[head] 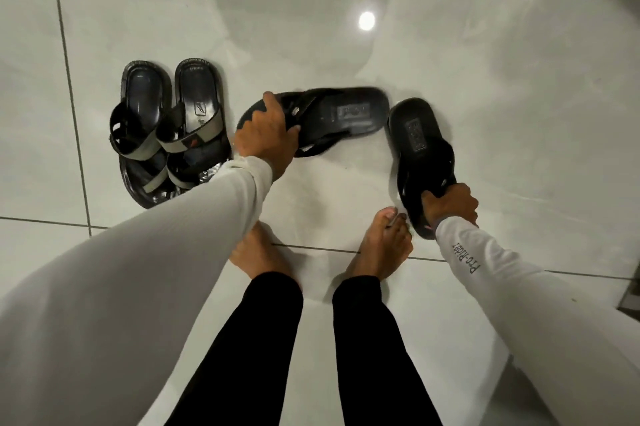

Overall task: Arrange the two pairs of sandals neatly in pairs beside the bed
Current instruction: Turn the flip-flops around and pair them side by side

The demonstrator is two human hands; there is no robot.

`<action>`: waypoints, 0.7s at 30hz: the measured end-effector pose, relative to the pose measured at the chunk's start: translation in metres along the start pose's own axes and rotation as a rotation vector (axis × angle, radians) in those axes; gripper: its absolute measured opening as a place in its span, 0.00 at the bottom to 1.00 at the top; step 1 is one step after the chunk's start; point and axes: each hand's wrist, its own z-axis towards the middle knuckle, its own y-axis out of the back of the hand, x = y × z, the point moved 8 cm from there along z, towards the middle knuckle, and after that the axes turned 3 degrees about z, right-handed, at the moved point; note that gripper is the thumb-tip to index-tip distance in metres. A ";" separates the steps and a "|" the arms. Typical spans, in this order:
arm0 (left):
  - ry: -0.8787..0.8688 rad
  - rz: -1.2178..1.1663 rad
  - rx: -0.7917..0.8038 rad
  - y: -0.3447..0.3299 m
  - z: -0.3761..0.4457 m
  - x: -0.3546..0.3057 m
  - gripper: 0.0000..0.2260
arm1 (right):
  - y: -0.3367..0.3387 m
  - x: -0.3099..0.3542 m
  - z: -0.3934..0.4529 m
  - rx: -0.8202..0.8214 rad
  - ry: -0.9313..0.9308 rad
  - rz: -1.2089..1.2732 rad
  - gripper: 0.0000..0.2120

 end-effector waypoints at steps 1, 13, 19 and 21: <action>0.038 -0.058 0.010 -0.003 -0.002 -0.002 0.26 | 0.006 -0.001 0.005 -0.008 0.003 -0.010 0.27; 0.474 -0.815 0.395 -0.080 -0.052 -0.036 0.22 | 0.051 0.053 -0.001 -0.201 0.664 -0.487 0.21; 0.249 -0.409 0.251 -0.040 -0.052 -0.011 0.19 | 0.022 0.114 -0.038 -0.187 0.993 -0.646 0.18; 0.000 -0.253 0.142 -0.015 -0.051 -0.024 0.15 | 0.011 0.128 -0.050 -0.172 1.071 -0.670 0.18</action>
